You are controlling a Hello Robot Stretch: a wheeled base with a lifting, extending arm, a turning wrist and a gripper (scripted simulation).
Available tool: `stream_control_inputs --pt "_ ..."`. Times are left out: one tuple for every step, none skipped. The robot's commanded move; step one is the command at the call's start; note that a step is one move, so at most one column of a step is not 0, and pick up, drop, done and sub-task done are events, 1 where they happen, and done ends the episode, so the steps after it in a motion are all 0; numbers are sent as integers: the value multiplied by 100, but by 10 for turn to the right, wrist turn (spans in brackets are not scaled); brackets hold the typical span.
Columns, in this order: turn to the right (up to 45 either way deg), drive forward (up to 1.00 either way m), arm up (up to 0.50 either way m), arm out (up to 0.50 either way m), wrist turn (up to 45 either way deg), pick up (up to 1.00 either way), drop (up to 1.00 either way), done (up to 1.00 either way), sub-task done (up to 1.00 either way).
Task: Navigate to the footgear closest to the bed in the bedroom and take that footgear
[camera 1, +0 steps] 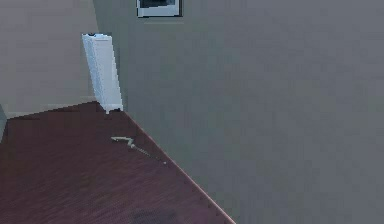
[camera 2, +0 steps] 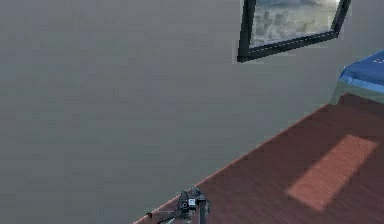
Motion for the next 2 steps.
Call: stream_control_inputs --pt "0 0 0 0 450 0 0 0 0" --pt "0 0 0 0 450 0 0 0 0"
